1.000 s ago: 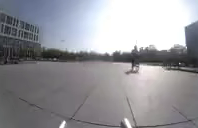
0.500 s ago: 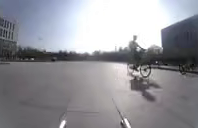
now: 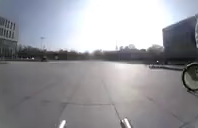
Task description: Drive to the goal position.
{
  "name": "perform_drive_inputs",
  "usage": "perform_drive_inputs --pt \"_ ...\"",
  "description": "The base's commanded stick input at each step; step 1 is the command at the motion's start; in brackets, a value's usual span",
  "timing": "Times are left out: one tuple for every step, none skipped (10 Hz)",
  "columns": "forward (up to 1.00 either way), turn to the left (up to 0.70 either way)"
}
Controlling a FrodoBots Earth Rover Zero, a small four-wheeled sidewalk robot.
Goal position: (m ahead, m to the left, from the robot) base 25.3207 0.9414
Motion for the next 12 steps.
perform_drive_inputs --pt "1.00 0.02" --pt "1.00 0.04" --pt "1.00 0.00" --pt "1.00 -0.10" --pt "1.00 -0.31" --pt "1.00 -0.39" --pt "1.00 -0.16" --pt "1.00 0.06" --pt "1.00 0.03" --pt "1.00 0.06" --pt "1.00 0.10" --pt "1.00 0.04"
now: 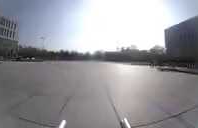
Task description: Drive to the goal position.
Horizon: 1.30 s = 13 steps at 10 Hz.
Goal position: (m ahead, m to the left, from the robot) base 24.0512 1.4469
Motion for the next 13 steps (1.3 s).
perform_drive_inputs --pt "1.00 0.16" --pt "1.00 0.00" --pt "1.00 0.02" --pt "1.00 0.00" --pt "1.00 0.00" --pt "1.00 0.00" --pt "1.00 -0.20" --pt "1.00 -0.33" --pt "1.00 -0.40" --pt "1.00 -0.30" --pt "1.00 -0.01" --pt "1.00 0.00" --pt "1.00 0.00"
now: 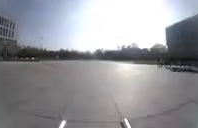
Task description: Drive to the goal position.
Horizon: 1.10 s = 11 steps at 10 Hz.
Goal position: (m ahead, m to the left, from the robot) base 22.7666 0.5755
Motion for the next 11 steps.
perform_drive_inputs --pt "1.00 0.00" --pt "1.00 0.00" --pt "1.00 0.00" --pt "1.00 0.01" --pt "1.00 0.03" --pt "1.00 0.01" --pt "1.00 0.03" --pt "1.00 0.05" --pt "1.00 0.02" --pt "1.00 0.03" --pt "1.00 0.06"
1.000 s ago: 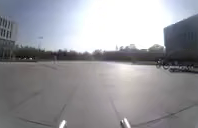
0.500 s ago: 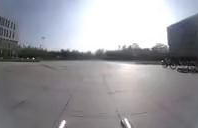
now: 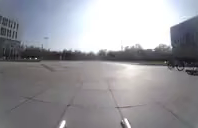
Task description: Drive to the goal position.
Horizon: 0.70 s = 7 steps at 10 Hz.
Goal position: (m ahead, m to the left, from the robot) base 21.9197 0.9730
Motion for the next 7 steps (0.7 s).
perform_drive_inputs --pt "1.00 0.05" --pt "1.00 -0.21" --pt "1.00 -0.40" --pt "1.00 -0.40" --pt "1.00 -0.32" --pt "1.00 0.00" --pt "1.00 0.00"
